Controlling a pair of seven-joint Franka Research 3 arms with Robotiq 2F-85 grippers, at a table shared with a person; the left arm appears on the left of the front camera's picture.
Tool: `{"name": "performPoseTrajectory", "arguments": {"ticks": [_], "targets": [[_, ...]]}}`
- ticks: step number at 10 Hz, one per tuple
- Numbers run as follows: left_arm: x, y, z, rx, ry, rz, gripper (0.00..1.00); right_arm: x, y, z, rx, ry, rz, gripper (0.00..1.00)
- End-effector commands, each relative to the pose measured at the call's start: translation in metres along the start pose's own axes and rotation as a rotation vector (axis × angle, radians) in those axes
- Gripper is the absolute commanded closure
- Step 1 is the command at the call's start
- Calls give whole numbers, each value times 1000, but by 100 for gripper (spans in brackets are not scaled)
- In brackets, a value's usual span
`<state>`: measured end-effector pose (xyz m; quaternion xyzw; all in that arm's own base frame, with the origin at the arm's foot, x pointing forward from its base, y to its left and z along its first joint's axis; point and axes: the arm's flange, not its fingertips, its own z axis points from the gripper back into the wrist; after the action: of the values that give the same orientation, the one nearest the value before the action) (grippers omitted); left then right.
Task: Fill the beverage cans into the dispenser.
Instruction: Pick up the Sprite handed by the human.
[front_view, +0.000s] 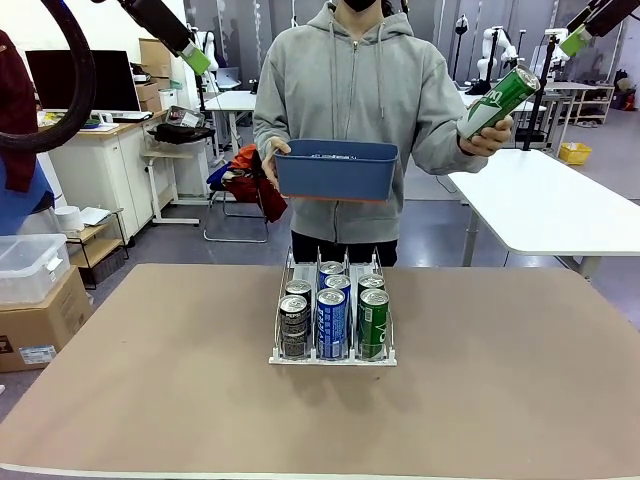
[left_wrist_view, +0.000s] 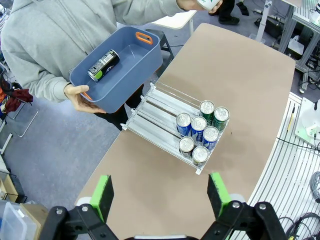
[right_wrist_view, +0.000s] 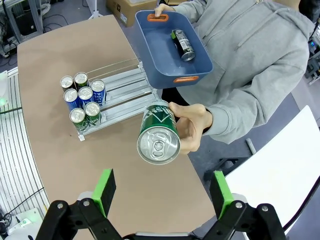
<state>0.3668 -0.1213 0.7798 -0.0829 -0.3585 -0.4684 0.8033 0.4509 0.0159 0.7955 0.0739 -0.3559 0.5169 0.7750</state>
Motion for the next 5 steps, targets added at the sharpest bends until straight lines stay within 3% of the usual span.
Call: {"name": "performPoseTrajectory", "arguments": {"ticks": [1, 5], "targets": [[-2, 1, 0, -3, -1, 4, 0, 3, 0, -8, 39, -29, -16, 0], [-2, 1, 0, -3, -1, 4, 0, 12, 0, -33, 101, -19, -42, 0]]}}
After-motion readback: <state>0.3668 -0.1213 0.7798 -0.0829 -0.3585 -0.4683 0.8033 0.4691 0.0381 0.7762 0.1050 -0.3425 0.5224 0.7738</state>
